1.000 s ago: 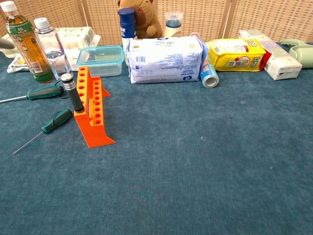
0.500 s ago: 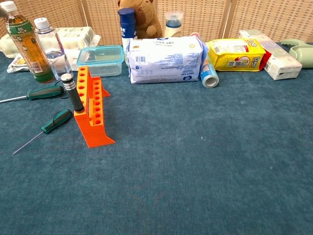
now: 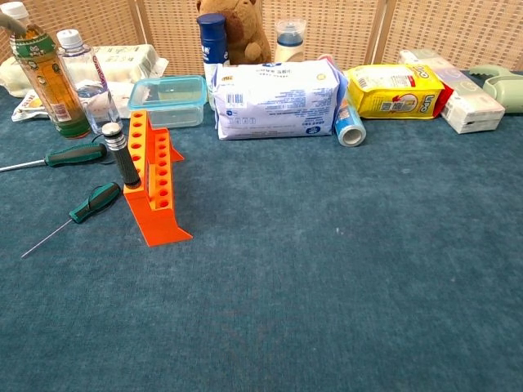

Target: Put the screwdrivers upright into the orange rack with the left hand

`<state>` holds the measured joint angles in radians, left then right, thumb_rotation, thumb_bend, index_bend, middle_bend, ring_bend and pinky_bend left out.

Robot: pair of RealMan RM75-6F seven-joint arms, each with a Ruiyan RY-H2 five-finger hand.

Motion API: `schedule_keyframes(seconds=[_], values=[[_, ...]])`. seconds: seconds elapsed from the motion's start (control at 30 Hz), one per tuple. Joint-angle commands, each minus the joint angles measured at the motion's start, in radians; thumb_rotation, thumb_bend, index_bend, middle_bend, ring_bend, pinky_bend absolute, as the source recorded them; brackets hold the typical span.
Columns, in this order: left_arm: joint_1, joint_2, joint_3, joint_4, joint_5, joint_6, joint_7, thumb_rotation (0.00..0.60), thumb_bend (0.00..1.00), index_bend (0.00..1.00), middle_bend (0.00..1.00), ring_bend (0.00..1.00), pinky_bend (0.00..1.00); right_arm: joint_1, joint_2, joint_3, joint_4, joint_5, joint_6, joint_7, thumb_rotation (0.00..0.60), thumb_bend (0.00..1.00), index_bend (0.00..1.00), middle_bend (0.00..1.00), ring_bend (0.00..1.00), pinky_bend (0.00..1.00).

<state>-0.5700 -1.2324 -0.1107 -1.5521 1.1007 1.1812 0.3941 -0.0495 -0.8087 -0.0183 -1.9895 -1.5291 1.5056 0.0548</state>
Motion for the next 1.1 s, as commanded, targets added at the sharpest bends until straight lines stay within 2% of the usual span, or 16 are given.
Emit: schedule_keyframes(seconds=[0.03, 0.3, 0.6, 0.7, 0.9, 1.1], values=[[-0.024, -0.06, -0.028, 0.046, -0.077, -0.035, 0.059, 0.6, 0.22, 0.0, 0.88, 0.99, 1.0, -0.001, 0.002, -0.001, 0.001, -0.001, 0.001, 0.005, 0.6, 0.0, 0.07, 0.12, 0.13, 0.04], [-0.041, -0.135, -0.066, 0.104, -0.192, -0.099, 0.053, 0.6, 0.25, 0.15, 0.9, 1.0, 1.0, -0.002, 0.009, -0.001, 0.004, -0.002, 0.002, 0.022, 0.6, 0.0, 0.07, 0.12, 0.14, 0.04], [-0.056, -0.174, -0.098, 0.152, -0.252, -0.174, -0.015, 0.6, 0.27, 0.3, 0.9, 1.0, 1.0, 0.0, 0.012, -0.001, 0.007, 0.0, -0.003, 0.029, 0.6, 0.0, 0.07, 0.13, 0.14, 0.04], [-0.066, -0.203, -0.1, 0.183, -0.272, -0.193, -0.014, 0.6, 0.27, 0.32, 0.9, 1.0, 1.0, 0.0, 0.013, -0.002, 0.006, 0.001, -0.005, 0.031, 0.6, 0.0, 0.07, 0.13, 0.14, 0.04], [-0.089, -0.29, -0.132, 0.276, -0.34, -0.176, 0.01, 0.6, 0.27, 0.32, 0.9, 1.0, 1.0, 0.001, 0.015, -0.003, 0.007, 0.0, -0.009, 0.037, 0.6, 0.0, 0.07, 0.13, 0.14, 0.04], [-0.099, -0.339, -0.145, 0.323, -0.366, -0.162, 0.024, 0.6, 0.27, 0.33, 0.9, 1.0, 1.0, 0.003, 0.018, -0.002, 0.008, 0.004, -0.011, 0.043, 0.6, 0.0, 0.07, 0.14, 0.14, 0.04]])
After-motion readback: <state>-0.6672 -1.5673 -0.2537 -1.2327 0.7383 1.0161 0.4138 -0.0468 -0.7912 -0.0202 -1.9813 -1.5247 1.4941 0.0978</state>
